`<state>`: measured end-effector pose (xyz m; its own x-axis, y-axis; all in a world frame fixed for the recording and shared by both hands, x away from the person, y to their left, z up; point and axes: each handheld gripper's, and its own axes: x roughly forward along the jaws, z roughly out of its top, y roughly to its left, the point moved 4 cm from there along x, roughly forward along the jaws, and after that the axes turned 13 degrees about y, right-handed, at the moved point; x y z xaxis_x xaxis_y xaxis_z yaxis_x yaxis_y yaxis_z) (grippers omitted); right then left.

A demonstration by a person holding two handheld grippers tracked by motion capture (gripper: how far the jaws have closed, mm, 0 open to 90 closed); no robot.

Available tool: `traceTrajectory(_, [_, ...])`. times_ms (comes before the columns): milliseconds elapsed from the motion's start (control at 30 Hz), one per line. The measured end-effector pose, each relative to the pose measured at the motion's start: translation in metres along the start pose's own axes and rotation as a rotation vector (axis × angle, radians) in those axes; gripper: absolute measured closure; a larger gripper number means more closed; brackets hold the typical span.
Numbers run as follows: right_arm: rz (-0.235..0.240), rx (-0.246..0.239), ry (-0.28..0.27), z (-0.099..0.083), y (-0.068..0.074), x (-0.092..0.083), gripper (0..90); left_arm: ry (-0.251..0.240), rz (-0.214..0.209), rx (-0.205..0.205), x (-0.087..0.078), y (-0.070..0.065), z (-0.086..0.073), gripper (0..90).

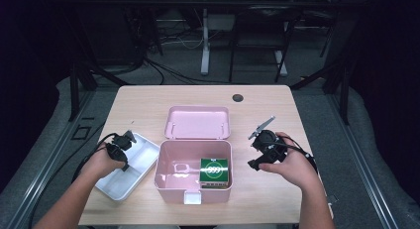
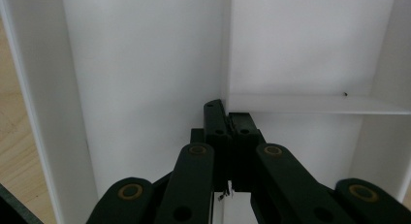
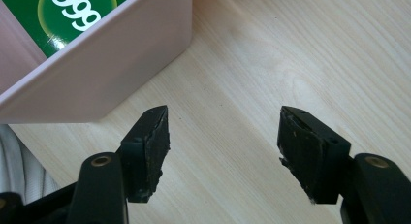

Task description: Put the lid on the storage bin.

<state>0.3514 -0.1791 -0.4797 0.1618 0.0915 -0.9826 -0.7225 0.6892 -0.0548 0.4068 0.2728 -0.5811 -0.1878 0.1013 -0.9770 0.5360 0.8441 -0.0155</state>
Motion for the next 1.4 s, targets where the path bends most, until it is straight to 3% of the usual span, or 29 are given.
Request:
traceTrajectory(700, [-0.002, 0.003, -0.004, -0.002, -0.001, 0.0, 35.7, -0.051, -0.006, -0.001, -0.035, 0.006, -0.014, 89.1])
traceTrajectory(1400, [0.003, 0.002, -0.002, -0.001, -0.001, 0.003, 35.7, -0.084, -0.013, 0.002, -0.058, 0.01, -0.026, 89.1])
